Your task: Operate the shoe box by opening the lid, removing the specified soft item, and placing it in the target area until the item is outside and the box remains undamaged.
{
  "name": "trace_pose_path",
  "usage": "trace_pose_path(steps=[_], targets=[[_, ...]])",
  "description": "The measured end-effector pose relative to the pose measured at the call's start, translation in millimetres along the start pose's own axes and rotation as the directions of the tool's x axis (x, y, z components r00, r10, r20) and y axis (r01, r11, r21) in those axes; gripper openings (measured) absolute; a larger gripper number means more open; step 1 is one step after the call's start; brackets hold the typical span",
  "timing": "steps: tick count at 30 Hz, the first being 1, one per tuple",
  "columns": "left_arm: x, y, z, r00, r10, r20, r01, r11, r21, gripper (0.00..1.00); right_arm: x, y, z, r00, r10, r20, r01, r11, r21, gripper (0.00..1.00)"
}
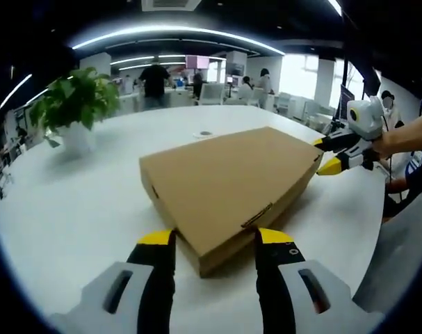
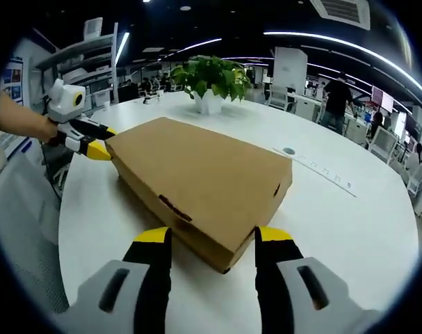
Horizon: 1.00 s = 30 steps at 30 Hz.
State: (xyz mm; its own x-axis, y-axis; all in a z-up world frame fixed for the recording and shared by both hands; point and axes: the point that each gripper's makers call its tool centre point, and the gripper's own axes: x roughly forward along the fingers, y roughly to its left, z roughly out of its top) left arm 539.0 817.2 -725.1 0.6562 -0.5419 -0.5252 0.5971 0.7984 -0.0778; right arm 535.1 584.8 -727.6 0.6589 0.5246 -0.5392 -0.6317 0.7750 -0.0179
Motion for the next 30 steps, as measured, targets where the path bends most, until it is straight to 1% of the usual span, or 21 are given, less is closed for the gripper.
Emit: trace_pose_path(steps=[3, 8, 16, 30], targets=[[-4, 2.9, -1.9, 1.0, -0.01, -0.003, 0.01, 1.0, 0.007, 0.45, 0, 6, 0.5, 1.0, -0.001, -0.005, 0.001, 1.0, 0.004, 0.45], [-9, 7.8, -4.7, 1.0, -0.027, -0.008, 0.027, 1.0, 0.015, 0.45, -1, 16, -0.4, 1.0, -0.003, -0.019, 0.002, 1.0, -0.012, 0.44], [-15, 11.7, -7.5, 0.999, -0.046, -0.018, 0.047, 0.999, 0.027, 0.45, -2, 27, -0.6, 0.999, -0.03, -0.018, 0.03, 1.0, 0.007, 0.44], [-30, 22.2, -16.4, 0.997, -0.071, -0.037, 0.073, 0.996, 0.042, 0.44, -5, 54, -2.2, 0.999, -0.045, -0.008, 0.046, 0.998, 0.03, 0.44]])
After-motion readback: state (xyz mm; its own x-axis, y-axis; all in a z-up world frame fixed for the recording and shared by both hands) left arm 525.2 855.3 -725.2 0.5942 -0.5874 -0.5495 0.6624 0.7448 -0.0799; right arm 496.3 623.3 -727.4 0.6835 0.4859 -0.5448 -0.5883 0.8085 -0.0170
